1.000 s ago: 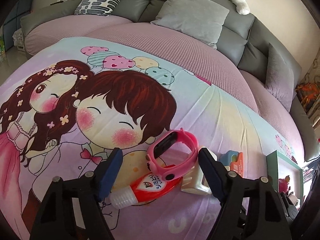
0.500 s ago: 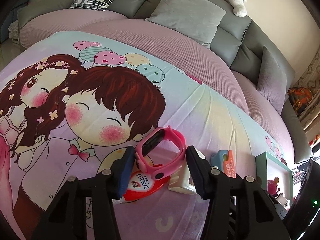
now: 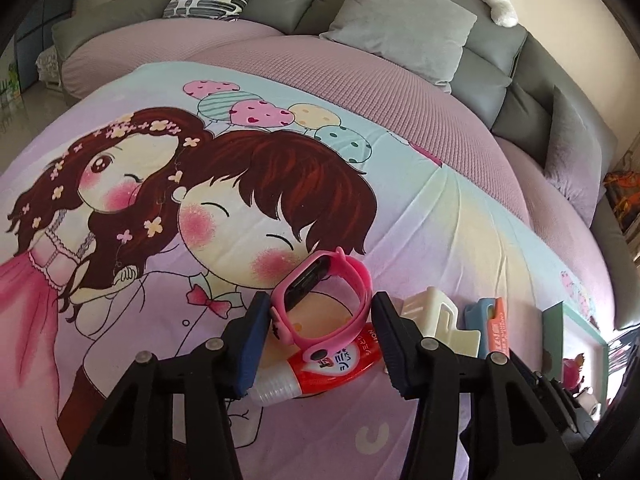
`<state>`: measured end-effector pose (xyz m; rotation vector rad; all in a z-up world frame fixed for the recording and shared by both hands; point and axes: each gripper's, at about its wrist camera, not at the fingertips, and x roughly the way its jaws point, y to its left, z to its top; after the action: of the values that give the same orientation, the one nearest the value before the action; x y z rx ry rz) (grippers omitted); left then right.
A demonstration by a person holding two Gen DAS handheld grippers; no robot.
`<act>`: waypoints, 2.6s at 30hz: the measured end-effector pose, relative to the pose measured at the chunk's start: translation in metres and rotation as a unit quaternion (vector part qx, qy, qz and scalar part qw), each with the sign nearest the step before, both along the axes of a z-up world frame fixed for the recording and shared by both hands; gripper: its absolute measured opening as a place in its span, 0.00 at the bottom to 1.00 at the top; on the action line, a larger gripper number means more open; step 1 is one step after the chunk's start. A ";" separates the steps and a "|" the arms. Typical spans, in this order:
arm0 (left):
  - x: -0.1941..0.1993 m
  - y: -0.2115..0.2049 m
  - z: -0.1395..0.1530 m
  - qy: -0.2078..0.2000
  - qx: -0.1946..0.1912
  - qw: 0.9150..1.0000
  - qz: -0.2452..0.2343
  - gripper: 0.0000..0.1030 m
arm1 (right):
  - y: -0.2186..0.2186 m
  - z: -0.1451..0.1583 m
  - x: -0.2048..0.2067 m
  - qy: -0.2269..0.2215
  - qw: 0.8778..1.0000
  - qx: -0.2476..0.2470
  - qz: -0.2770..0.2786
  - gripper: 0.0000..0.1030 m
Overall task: Organize rigid objects
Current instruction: 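Lift the pink watch and orange toy knife and carry both over the green tray, then open the left tool to drop the pink watch while the right tool releases the orange toy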
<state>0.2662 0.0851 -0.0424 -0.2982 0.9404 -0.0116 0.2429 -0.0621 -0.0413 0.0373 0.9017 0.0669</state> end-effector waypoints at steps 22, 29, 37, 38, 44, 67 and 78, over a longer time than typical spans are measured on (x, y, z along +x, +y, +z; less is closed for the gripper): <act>-0.005 -0.010 0.016 -0.015 0.054 0.998 0.007 0.52 | -0.009 0.012 -0.007 -0.018 0.999 0.029 -0.005 0.44; -0.019 -0.013 0.048 -0.057 0.051 0.997 0.009 0.52 | -0.022 0.039 -0.022 -0.047 0.998 0.038 -0.018 0.44; -0.037 -0.039 0.080 -0.098 0.054 0.994 -0.016 0.52 | -0.055 0.073 -0.058 -0.077 0.995 0.029 -0.060 0.44; -0.039 -0.044 0.083 -0.103 0.053 0.993 -0.021 0.52 | -0.060 0.076 -0.063 -0.079 0.994 0.027 -0.067 0.44; -0.045 -0.080 0.096 -0.119 0.058 0.989 -0.058 0.52 | -0.101 0.087 -0.088 -0.080 0.990 0.021 -0.116 0.44; -0.093 -0.257 0.108 -0.165 0.099 0.945 -0.264 0.52 | -0.254 0.083 -0.143 -0.062 0.952 0.033 -0.297 0.44; -0.097 -0.293 0.091 -0.145 0.107 0.939 -0.293 0.52 | -0.276 0.070 -0.147 -0.048 0.949 0.047 -0.307 0.44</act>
<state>0.1687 -0.2079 0.0485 0.1921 0.6994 -0.4859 0.0963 -0.3379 0.0285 0.3986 0.7560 -0.4663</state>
